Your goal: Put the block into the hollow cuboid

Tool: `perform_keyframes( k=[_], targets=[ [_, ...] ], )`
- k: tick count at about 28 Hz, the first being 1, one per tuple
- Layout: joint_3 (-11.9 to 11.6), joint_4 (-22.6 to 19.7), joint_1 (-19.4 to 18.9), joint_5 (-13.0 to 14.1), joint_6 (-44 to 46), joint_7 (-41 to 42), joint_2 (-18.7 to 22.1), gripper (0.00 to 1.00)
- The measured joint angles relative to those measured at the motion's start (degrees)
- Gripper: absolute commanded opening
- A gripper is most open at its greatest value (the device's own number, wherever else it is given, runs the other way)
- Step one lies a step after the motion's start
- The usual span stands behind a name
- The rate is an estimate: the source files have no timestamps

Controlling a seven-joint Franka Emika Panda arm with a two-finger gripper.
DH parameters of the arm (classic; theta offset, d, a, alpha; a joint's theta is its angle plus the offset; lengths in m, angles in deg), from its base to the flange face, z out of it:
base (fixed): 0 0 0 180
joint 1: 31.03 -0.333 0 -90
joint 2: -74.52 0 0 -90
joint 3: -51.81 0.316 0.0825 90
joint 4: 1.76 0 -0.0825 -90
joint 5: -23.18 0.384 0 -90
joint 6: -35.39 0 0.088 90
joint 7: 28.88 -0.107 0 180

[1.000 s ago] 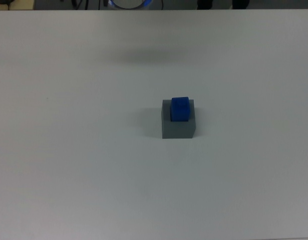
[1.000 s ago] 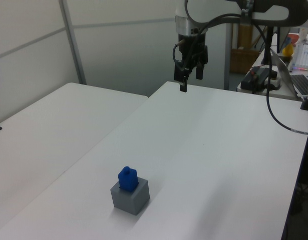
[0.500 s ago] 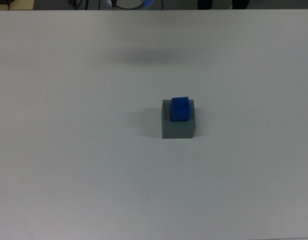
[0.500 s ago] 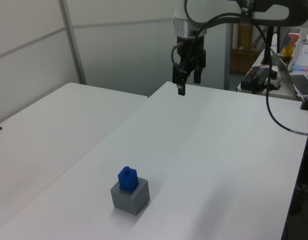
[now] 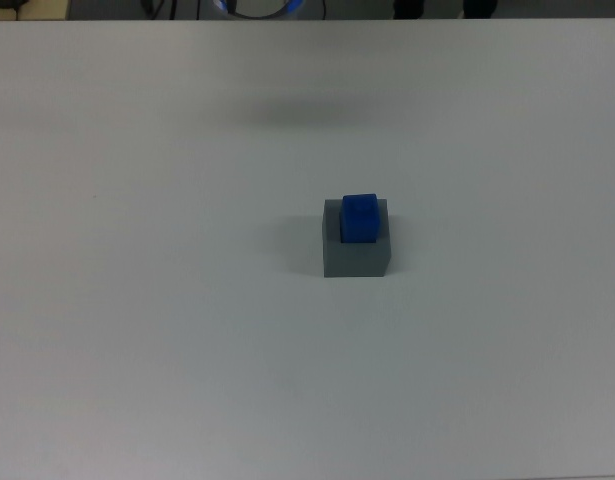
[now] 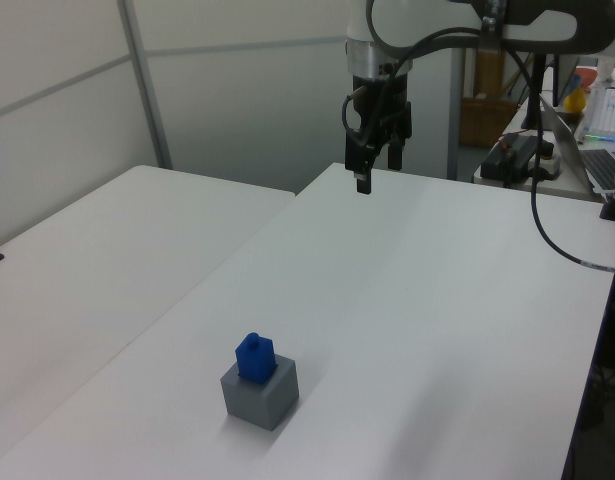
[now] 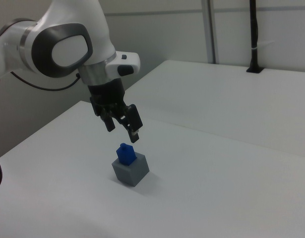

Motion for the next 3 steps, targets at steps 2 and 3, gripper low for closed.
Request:
perform_keyframes(
  k=[2,3],
  targets=[
    [0.00,0.00,0.00,0.00,0.00,0.00,0.00,1.00],
    [0.00,0.00,0.00,0.00,0.00,0.00,0.00,1.00]
  ],
)
